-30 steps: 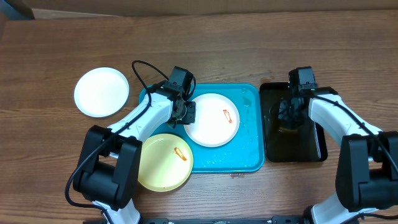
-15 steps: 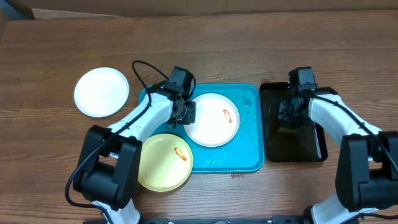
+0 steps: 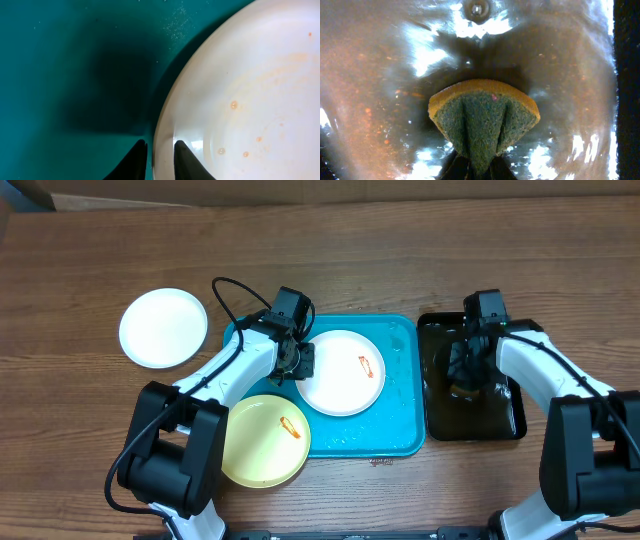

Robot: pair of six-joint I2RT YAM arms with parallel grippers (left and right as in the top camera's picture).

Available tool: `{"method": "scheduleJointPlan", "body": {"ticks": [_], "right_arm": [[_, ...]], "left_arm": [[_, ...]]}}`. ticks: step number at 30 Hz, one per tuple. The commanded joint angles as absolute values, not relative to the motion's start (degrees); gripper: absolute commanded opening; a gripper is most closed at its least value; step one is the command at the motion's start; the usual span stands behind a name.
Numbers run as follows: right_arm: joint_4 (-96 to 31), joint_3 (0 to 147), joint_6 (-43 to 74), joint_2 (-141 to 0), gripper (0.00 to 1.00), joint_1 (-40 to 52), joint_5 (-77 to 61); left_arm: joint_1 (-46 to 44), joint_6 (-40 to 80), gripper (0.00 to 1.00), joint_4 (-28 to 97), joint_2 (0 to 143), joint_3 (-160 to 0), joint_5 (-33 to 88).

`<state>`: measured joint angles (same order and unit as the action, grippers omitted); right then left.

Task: Clean dirty plates on tray and stack at the side
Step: 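Grasp the green sponge in the black water tray with the right gripper, then carry the sponge with the right gripper over the held white plate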

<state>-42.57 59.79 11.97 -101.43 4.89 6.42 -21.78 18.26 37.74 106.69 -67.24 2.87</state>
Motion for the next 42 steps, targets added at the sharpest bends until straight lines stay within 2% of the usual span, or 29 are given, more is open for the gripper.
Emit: {"method": "scheduleJointPlan", "body": {"ticks": [1, 5, 9, 14, 16, 18, 19, 22, 23, 30, 33, 35, 42], "right_arm": [[-42.9, 62.9, 12.1, -99.1, 0.04, 4.9, 6.9], [-42.8, 62.9, 12.0, -98.6, 0.04, 4.9, 6.9], [-45.5, 64.6, 12.1, -97.9, 0.04, 4.9, 6.8], [-48.5, 67.1, 13.9, -96.1, 0.04, 4.9, 6.8], [-48.9, 67.1, 13.7, -96.1, 0.04, 5.0, 6.0], [-49.9, 67.1, 13.6, -96.1, 0.04, 5.2, 6.6], [-50.2, 67.1, 13.5, -96.1, 0.04, 5.3, 6.9], [-50.3, 67.1, 11.5, -96.1, 0.04, 6.2, 6.8], [-50.3, 67.1, 10.0, -96.1, 0.04, 6.6, 6.9], [-50.3, 67.1, 8.5, -96.1, 0.04, 9.9, 12.2], [-50.3, 67.1, 7.2, -96.1, 0.04, 10.5, 12.7], [-50.3, 67.1, 7.0, -96.1, 0.04, 10.5, 13.0], [-51.0, 69.1, 4.8, -96.1, 0.04, 11.9, 13.1]], "left_arm": [[-22.2, 22.4, 0.18, 37.6, 107.6, -67.6, 2.4], [-22.1, 23.0, 0.14, 37.5, 107.6, -67.6, 2.4], [-22.1, 23.0, 0.04, 38.0, 107.6, -67.6, 2.3], [-22.2, 26.0, 0.05, 39.6, 107.6, -67.6, 2.4], [-22.2, 27.4, 0.17, 39.8, 107.6, -67.6, 2.4], [-22.2, 28.3, 0.19, 39.8, 107.6, -67.6, 2.4], [-22.2, 28.4, 0.19, 39.8, 107.6, -67.6, 2.4], [-22.2, 28.4, 0.05, 39.7, 107.6, -67.6, 2.3], [-22.2, 28.4, 0.04, 39.8, 107.6, -67.6, 2.3], [-22.2, 30.0, 0.04, 41.1, 107.6, -67.6, 3.5], [-22.2, 30.0, 0.08, 41.0, 107.6, -67.6, 3.4], [-22.2, 30.0, 0.04, 40.6, 107.6, -67.6, 3.4], [-22.2, 30.4, 0.04, 40.4, 107.6, -67.6, 4.8]]}}
